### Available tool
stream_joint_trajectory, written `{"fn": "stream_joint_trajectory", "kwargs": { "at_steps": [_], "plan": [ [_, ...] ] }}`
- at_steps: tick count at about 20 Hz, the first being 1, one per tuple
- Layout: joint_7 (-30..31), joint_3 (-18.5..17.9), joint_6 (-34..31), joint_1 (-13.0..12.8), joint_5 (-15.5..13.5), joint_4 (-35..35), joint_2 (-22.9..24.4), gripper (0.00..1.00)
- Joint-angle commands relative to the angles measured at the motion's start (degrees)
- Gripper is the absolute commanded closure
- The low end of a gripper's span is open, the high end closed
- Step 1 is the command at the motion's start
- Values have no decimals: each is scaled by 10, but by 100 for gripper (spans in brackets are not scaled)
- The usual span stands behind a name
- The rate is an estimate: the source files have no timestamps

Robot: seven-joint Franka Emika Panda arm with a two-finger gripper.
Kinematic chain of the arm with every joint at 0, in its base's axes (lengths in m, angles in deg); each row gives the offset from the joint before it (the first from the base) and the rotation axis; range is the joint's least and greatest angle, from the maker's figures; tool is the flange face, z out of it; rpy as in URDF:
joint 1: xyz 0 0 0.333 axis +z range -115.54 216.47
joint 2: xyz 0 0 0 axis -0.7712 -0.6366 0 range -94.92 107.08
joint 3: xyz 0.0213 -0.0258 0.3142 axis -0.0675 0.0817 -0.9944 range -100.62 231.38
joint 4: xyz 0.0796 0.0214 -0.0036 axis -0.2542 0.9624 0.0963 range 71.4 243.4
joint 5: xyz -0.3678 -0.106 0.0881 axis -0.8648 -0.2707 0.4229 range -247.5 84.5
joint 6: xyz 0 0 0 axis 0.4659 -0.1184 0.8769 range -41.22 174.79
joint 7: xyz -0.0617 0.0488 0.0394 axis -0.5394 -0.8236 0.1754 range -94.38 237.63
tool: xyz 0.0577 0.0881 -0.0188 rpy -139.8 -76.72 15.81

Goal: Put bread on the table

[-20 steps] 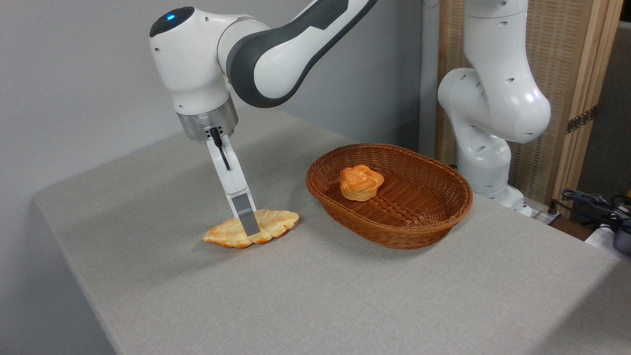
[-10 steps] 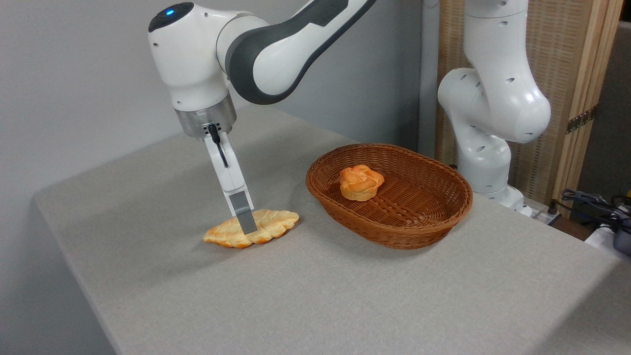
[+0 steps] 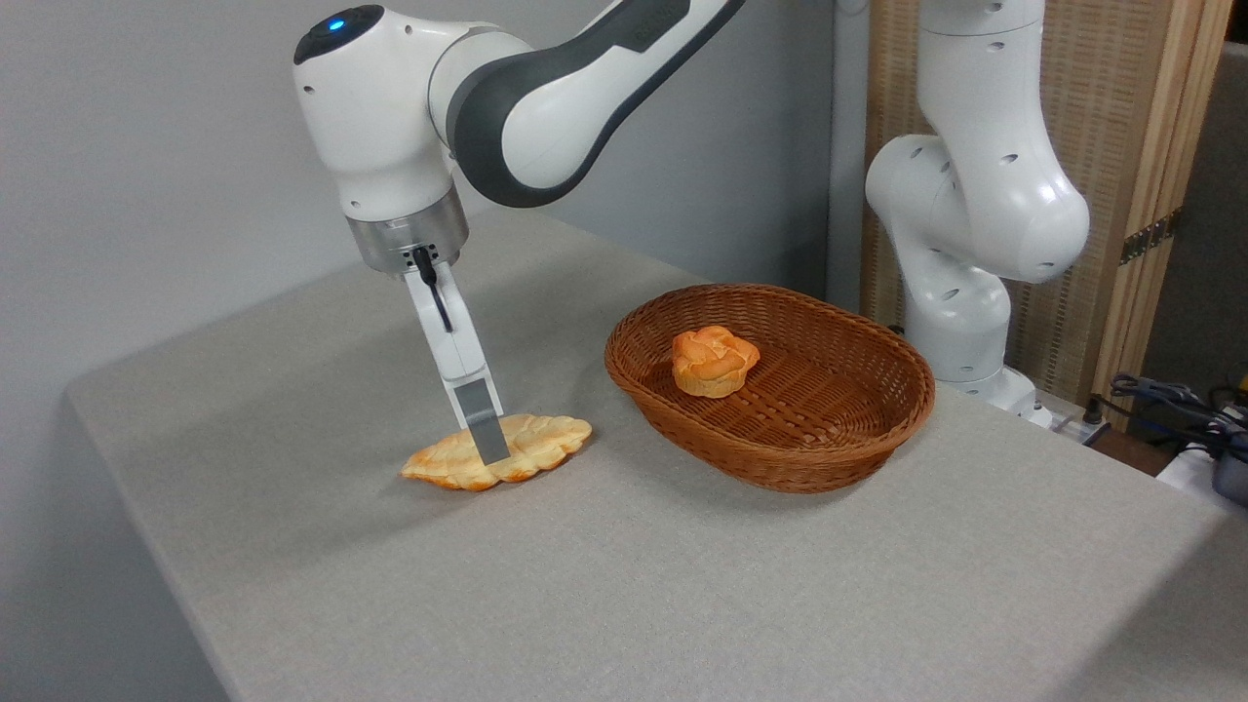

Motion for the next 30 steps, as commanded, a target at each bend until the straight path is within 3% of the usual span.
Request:
{"fn": "stream_joint_trajectory", "kwargs": {
  "at_steps": [1,4,9,17,22,30],
  "plan": [
    [-7,-5,-12,0,-4,-2,6,0],
    [-5,-5,-14,0,-4,2,19,0],
    [-2,-7,-83,1,-4,5,57,0],
    [-7,-18,-251,1,-3,56,148,0],
    [-9,-18,-262,-11,-3,146,209,0],
    [-11,-17,-220,-32,-3,223,208,0]
  ]
}}
